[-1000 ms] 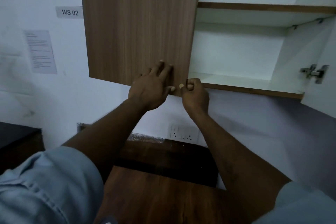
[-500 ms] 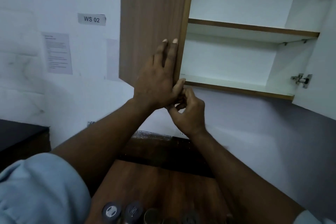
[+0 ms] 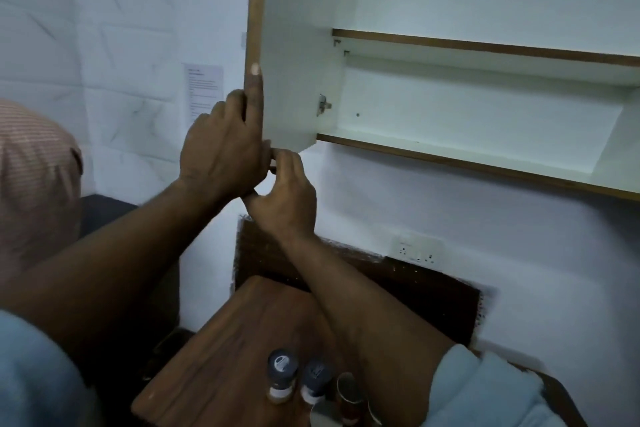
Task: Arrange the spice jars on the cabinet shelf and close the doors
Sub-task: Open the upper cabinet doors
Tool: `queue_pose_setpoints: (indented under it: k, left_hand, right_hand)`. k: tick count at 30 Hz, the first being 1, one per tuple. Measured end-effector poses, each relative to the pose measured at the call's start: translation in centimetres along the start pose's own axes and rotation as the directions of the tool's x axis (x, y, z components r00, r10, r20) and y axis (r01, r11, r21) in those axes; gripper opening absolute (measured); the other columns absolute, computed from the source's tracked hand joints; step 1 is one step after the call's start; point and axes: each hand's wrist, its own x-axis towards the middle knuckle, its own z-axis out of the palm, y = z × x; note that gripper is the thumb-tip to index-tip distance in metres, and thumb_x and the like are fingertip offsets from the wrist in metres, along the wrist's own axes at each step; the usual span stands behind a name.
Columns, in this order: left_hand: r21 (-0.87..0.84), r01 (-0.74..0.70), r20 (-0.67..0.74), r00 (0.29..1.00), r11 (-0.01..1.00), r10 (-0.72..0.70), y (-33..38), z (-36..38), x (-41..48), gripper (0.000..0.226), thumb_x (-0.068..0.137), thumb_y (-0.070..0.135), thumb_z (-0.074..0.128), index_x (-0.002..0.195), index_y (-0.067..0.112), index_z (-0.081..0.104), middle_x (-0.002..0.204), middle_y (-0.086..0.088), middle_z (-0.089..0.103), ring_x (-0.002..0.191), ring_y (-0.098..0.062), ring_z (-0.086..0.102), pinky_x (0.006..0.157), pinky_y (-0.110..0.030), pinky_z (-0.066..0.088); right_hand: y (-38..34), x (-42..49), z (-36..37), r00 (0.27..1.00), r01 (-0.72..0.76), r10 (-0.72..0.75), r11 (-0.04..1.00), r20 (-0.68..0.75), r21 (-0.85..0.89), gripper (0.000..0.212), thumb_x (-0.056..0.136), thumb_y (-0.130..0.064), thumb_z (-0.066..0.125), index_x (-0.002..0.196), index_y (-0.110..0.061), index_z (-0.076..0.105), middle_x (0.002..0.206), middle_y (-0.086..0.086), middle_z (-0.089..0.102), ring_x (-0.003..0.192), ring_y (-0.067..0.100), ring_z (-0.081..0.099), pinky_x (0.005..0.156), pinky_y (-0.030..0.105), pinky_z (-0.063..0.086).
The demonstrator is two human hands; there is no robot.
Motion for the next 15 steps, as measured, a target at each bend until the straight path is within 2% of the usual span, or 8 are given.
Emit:
queue_pose_setpoints:
  k: [3,5,7,9,12,15]
  left_hand:
    - [0.054,0.082,0.074,0.994,0.995,-0.086,-2.9,-0.3,-0.6,0.104,0.084,0.032,0.071,0.160,0.007,0.005,0.110,-0.026,0.054,0.086,-0.042,0.056,0.055,-0.041,0.041]
    - [0.087,0.086,0.124,0.988,0.993,-0.096,-5.1,-0.3,-0.9,0.102,0.086,0.033,0.071,0.160,0.009,0.005,0.111,-0.027,0.054,0.089,-0.042,0.057,0.058,-0.044,0.048]
    - [0.159,0.059,0.158,0.984,0.985,-0.084,-6.9,-0.3,-1.2,0.098,0.089,0.036,0.069,0.160,0.010,0.007,0.112,-0.027,0.055,0.092,-0.041,0.057,0.060,-0.046,0.051]
    - [0.229,0.021,0.174,0.983,0.973,-0.063,-8.0,-0.3,-1.4,0.095,0.091,0.040,0.066,0.160,0.010,0.010,0.110,-0.026,0.057,0.094,-0.040,0.054,0.060,-0.044,0.049]
    - [0.319,0.022,0.125,0.990,0.948,-0.065,-7.6,-0.5,-1.9,0.087,0.087,0.042,0.068,0.157,0.012,0.025,0.100,-0.022,0.055,0.093,-0.039,0.048,0.067,-0.044,0.043]
    - [0.359,0.025,0.102,0.993,0.933,-0.066,-5.8,-0.7,-2.1,0.071,0.084,0.028,0.065,0.146,0.007,0.038,0.101,-0.022,0.052,0.094,-0.039,0.044,0.078,-0.048,0.040]
  right_hand:
    - [-1.2,0.8,2.0,0.985,-0.006,0.000,0.999,0.170,0.038,0.066,0.078,-0.047,0.081,0.134,-0.025,0.054,0.138,-0.010,0.058,0.117,0.016,0.062,0.089,0.036,0.056]
    - [-1.7,1.4,2.8,0.951,-0.020,0.005,0.999,0.310,0.046,0.076,0.079,-0.045,0.082,0.145,-0.026,0.048,0.150,-0.009,0.052,0.130,0.018,0.056,0.102,0.037,0.051]
    - [-2.1,1.9,3.5,0.910,-0.030,0.009,0.998,0.414,0.046,0.083,0.080,-0.042,0.082,0.151,-0.025,0.042,0.157,-0.006,0.046,0.138,0.021,0.050,0.109,0.037,0.046]
    - [-2.4,2.2,3.9,0.897,-0.040,0.014,0.998,0.441,0.050,0.085,0.080,-0.041,0.082,0.152,-0.024,0.041,0.158,-0.004,0.044,0.140,0.023,0.048,0.110,0.037,0.043]
    - [-2.4,2.3,3.7,0.901,-0.081,0.047,0.995,0.430,0.060,0.084,0.081,-0.041,0.082,0.152,-0.025,0.042,0.158,-0.004,0.045,0.141,0.022,0.047,0.111,0.036,0.041]
    - [-1.3,2.1,2.5,0.884,-0.083,0.064,0.996,0.462,0.021,0.084,0.082,-0.042,0.080,0.154,-0.027,0.040,0.159,-0.006,0.044,0.143,0.021,0.045,0.113,0.036,0.039]
